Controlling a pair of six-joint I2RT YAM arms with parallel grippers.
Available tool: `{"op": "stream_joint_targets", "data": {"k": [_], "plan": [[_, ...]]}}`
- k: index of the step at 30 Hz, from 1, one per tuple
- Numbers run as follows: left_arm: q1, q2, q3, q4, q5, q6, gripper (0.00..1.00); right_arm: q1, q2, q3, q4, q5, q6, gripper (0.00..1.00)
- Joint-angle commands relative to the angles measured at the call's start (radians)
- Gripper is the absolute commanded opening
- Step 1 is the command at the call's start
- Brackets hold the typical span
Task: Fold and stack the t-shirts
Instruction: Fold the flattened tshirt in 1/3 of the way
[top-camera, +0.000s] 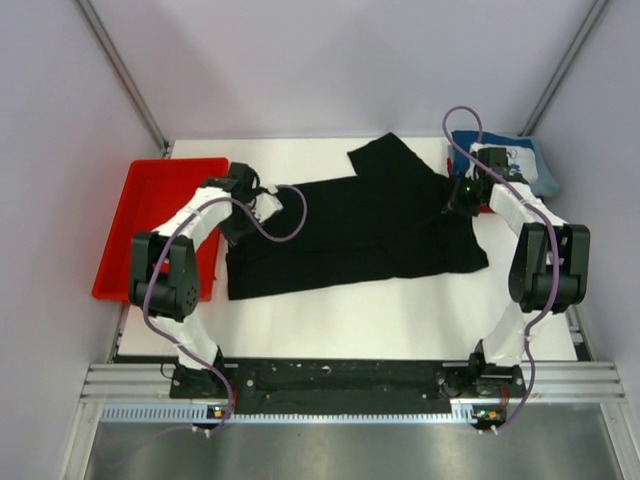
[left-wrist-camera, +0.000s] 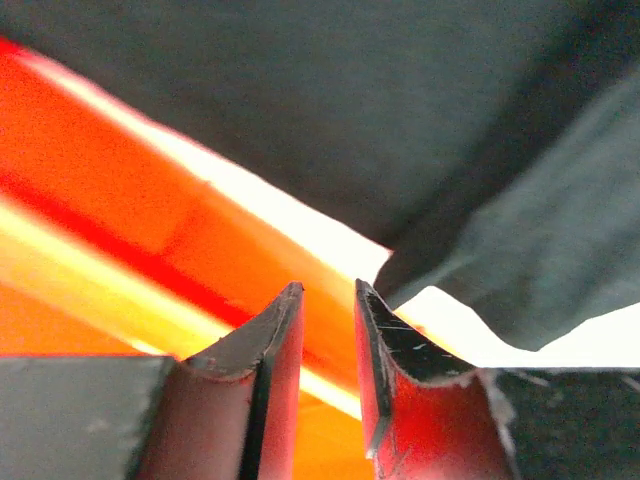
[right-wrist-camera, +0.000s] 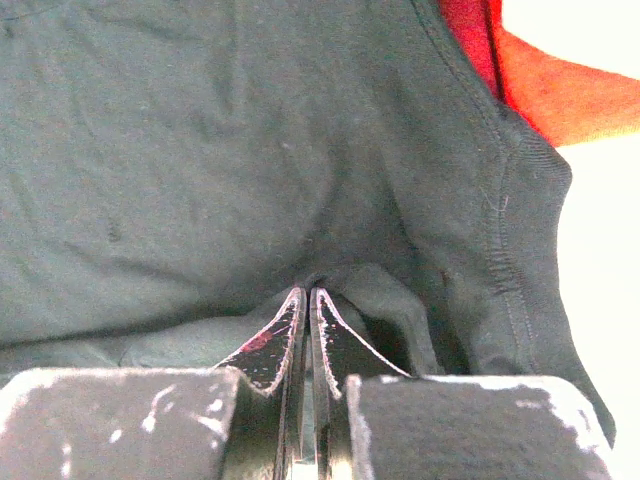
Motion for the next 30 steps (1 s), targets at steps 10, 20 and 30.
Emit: {"op": "stream_joint_targets", "data": {"k": [10,20,30], "plan": [[-0.069,-0.173,-0.025,-0.026,0.129,0.118,0.41,0.011,0.049,0.121,0.035,0.048,-0.012,0.0],[-0.108,-0.171,-0.146,-0.098,0.228,0.153,0.49,0.025,-0.026,0.184,-0.185,0.359,-0.01,0.52],[-0.109,-0.202,-0.389,0.072,0.156,0.199,0.55,-0.021,-0.322,-0.307,-0.139,0.45,0.184,0.61]]}}
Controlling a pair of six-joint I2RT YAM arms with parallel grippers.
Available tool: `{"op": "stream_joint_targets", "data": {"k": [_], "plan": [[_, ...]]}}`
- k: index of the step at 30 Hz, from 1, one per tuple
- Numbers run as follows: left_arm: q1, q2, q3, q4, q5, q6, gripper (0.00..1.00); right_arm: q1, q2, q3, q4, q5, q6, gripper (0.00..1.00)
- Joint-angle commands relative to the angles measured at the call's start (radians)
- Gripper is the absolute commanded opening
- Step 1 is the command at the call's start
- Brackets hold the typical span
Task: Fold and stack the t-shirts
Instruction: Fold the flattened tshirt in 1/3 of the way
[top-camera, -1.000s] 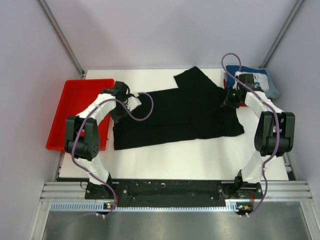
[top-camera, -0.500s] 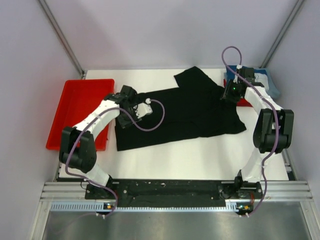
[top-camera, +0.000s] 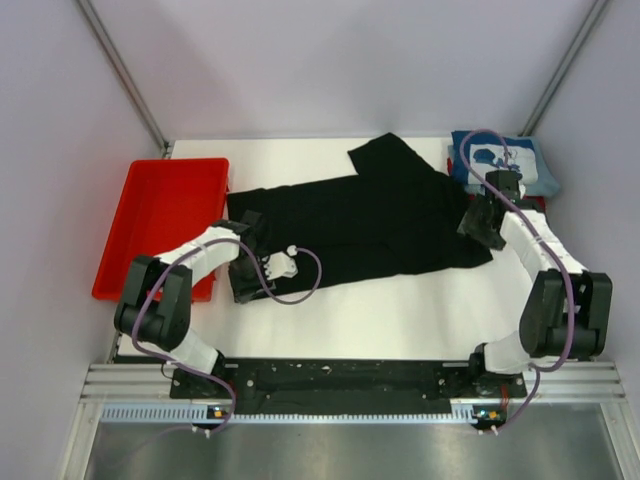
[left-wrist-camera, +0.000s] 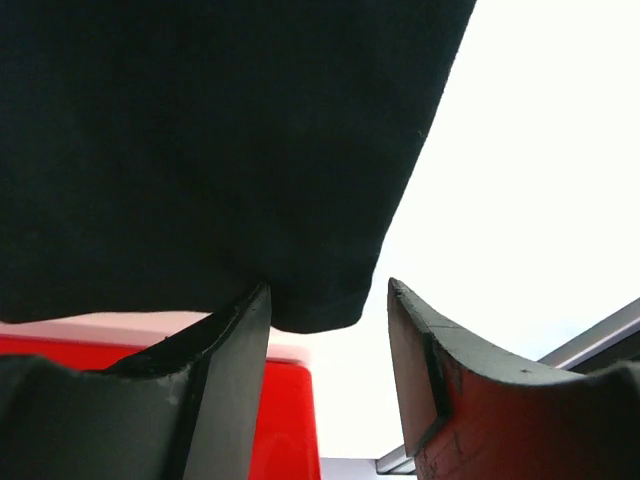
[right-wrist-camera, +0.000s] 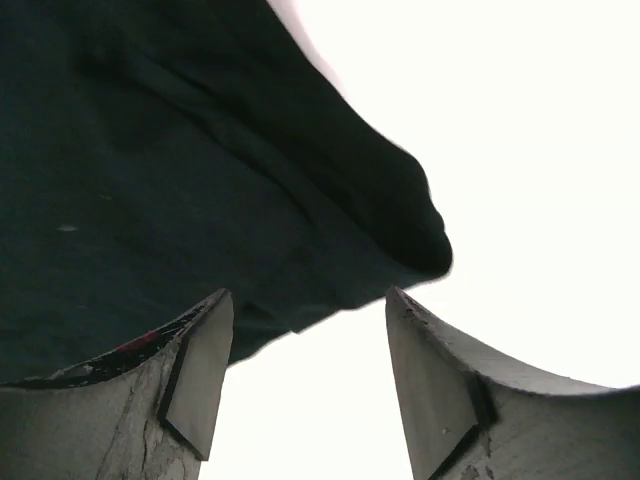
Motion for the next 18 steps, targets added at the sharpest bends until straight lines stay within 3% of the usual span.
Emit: {"op": "stream_joint_targets", "data": {"k": [1,6,10,15,18], "plan": [[0.0,-0.017,-0.055,0.127,-0.025,0.019,0.55,-0.026,-0.062,-0.154,0.039,0.079,0.126,0.6],[0.0,0.015,-0.101,0.2,-0.03,0.007,0.56,-0.103,-0.062,-0.267,0.189,0.064,0.214,0.5],[0.006,0.034,-0.132,0.253,-0.033,0.002,0.54,-0.143,-0.022,-0.286,0.264,0.044,0.237,0.48],[0.02,0.037,-0.137,0.266,-0.018,-0.005,0.26,-0.144,-0.034,-0.306,0.291,0.044,0.232,0.48],[0.02,0.031,-0.126,0.268,-0.016,-0.01,0.02,-0.146,-0.097,-0.33,0.303,0.047,0.231,0.49]]}}
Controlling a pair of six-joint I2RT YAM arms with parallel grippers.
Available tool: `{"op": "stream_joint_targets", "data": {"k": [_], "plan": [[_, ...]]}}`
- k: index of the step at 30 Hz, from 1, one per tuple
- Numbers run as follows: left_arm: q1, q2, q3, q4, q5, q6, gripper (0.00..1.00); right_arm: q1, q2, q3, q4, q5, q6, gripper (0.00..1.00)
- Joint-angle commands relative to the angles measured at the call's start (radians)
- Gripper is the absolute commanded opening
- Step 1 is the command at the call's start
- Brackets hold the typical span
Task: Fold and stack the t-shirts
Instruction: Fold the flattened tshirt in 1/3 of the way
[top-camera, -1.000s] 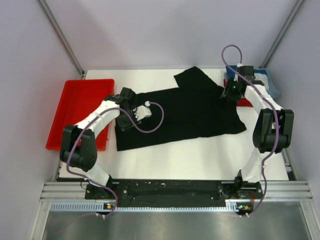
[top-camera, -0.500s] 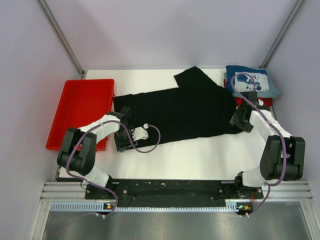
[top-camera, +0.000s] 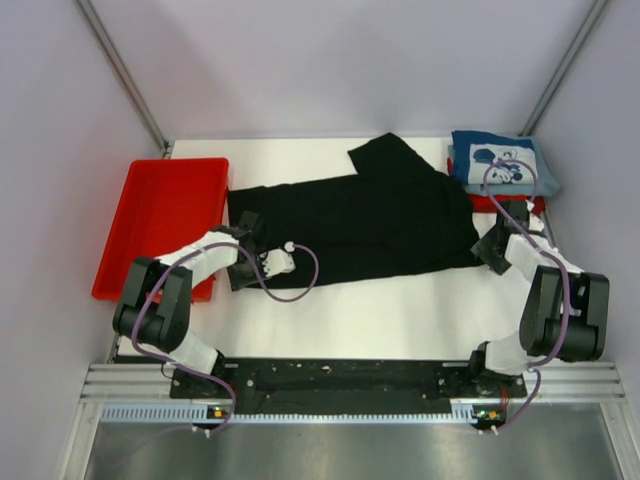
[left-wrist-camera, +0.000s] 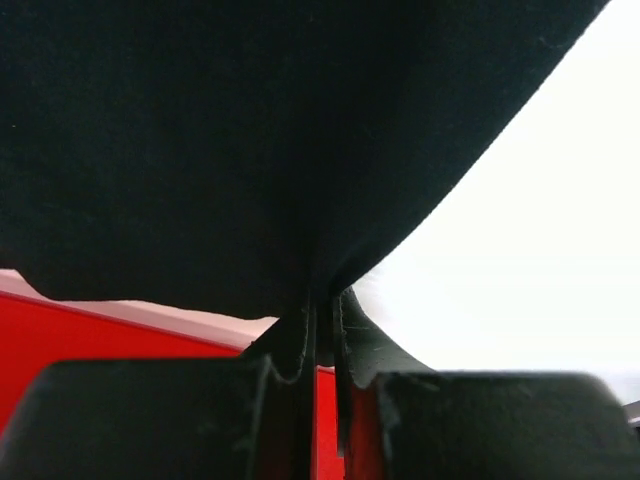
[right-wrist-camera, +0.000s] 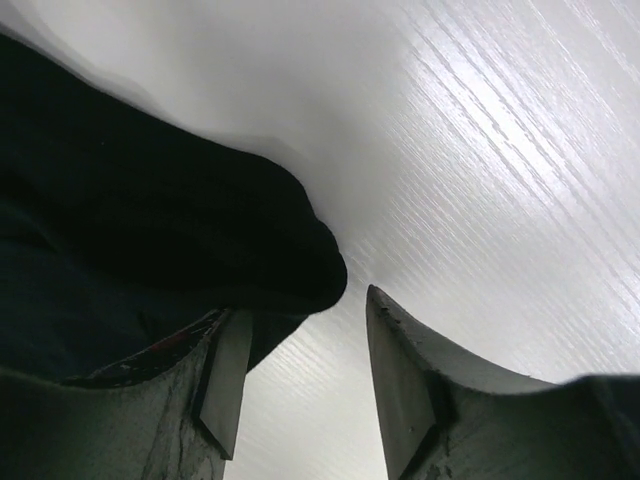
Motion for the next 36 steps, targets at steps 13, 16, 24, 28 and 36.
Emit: {"op": "stream_joint_targets", "data": {"k": [13,16,24,28,36], "plan": [[0.016,-0.063,-0.044,0.105,0.046,-0.027,0.0,-0.024,0.062,-0.031,0.124,-0.091,0.085,0.49],[0.033,-0.067,-0.052,0.12,0.006,-0.024,0.0,-0.065,0.103,-0.039,0.118,-0.141,0.11,0.23],[0.062,-0.208,-0.04,0.007,0.032,-0.006,0.0,-0.125,-0.195,-0.122,0.032,-0.162,0.067,0.0],[0.063,-0.313,-0.043,-0.11,0.077,0.016,0.0,-0.125,-0.433,-0.134,-0.118,-0.158,0.076,0.0],[0.065,-0.504,-0.073,-0.37,0.061,0.089,0.0,-0.124,-0.892,-0.249,-0.405,-0.196,0.241,0.0]]}}
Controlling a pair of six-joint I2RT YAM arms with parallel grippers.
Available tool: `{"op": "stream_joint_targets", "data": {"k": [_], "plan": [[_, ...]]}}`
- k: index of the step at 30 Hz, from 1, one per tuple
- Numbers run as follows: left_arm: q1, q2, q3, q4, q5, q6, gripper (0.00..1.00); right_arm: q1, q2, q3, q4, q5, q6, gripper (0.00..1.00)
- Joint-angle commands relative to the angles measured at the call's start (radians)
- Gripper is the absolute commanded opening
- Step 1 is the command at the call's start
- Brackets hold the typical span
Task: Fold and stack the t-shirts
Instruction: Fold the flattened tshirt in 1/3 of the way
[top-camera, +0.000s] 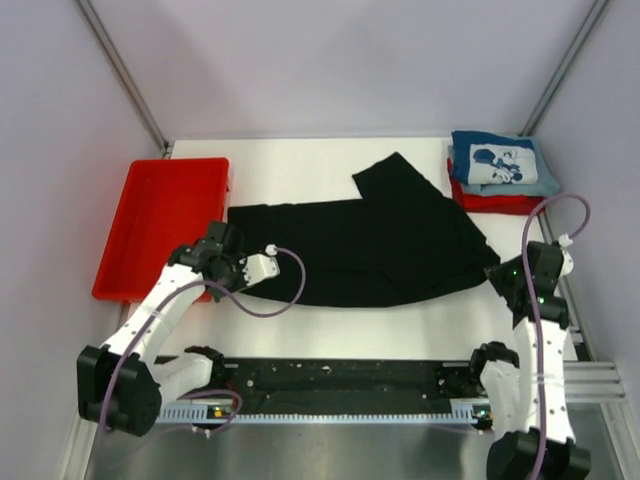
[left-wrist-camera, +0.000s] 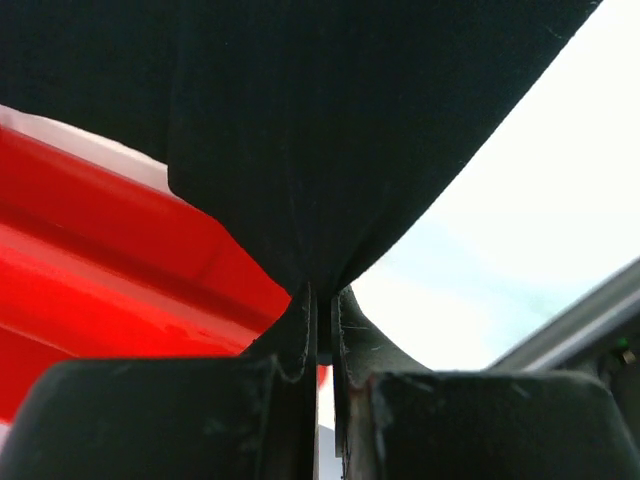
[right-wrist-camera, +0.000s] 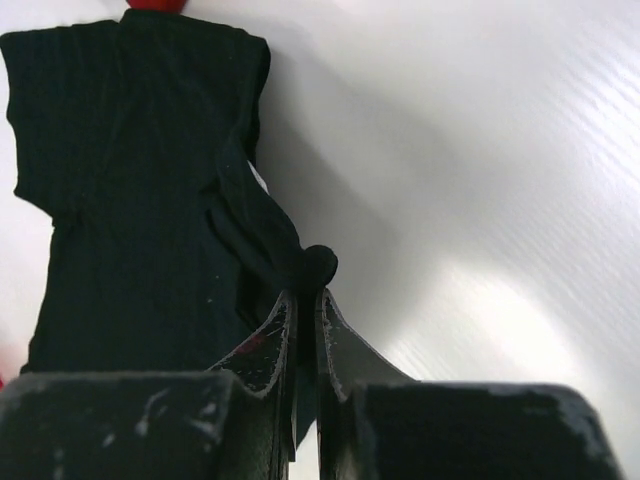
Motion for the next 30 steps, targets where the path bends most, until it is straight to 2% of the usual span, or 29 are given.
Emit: {"op": "stream_joint_targets", "data": {"k": [1,7,13,14,16,17,19,20,21,22,25,28,29,30], "plan": [[0.007,-0.075,-0.027,-0.206,0.009,0.059,0.0,-0.02,-0.185,-0.047,-0.247,0.04,0.108,0.0],[0.007,-0.112,-0.06,-0.286,0.017,0.082,0.0,-0.021,-0.229,-0.021,-0.396,0.077,0.187,0.0],[0.007,-0.125,-0.067,-0.324,0.043,0.105,0.0,-0.02,-0.249,0.06,-0.545,0.241,0.265,0.05],[0.007,-0.116,-0.066,-0.335,0.053,0.108,0.04,-0.021,-0.251,0.078,-0.563,0.271,0.28,0.07],[0.007,-0.107,-0.071,-0.361,0.067,0.128,0.19,-0.021,-0.248,0.111,-0.599,0.323,0.297,0.17],[0.007,-0.107,-0.073,-0.369,0.069,0.136,0.27,-0.021,-0.246,0.132,-0.61,0.347,0.299,0.26],[0.007,-0.105,-0.057,-0.367,0.08,0.145,0.37,-0.021,-0.246,0.169,-0.636,0.396,0.299,0.62],[0.007,-0.107,-0.039,-0.364,0.098,0.147,0.41,-0.021,-0.246,0.187,-0.645,0.422,0.296,0.74],[0.007,-0.104,-0.01,-0.366,0.125,0.15,0.44,-0.021,-0.245,0.21,-0.645,0.452,0.293,0.82],[0.007,-0.093,0.018,-0.372,0.148,0.15,0.45,-0.021,-0.245,0.236,-0.64,0.475,0.293,0.85],[0.01,-0.044,0.131,-0.285,0.149,0.066,0.49,-0.021,-0.24,0.29,-0.495,0.449,0.204,0.86],[0.03,0.046,0.249,-0.159,0.098,-0.026,0.54,-0.021,-0.211,0.304,-0.152,0.082,-0.027,0.85],[0.036,0.086,0.289,-0.133,0.092,-0.043,0.56,-0.02,-0.188,0.287,0.021,-0.059,-0.06,0.84],[0.042,0.139,0.341,-0.114,0.086,-0.065,0.56,-0.015,-0.147,0.281,0.098,-0.133,-0.054,0.84]]}}
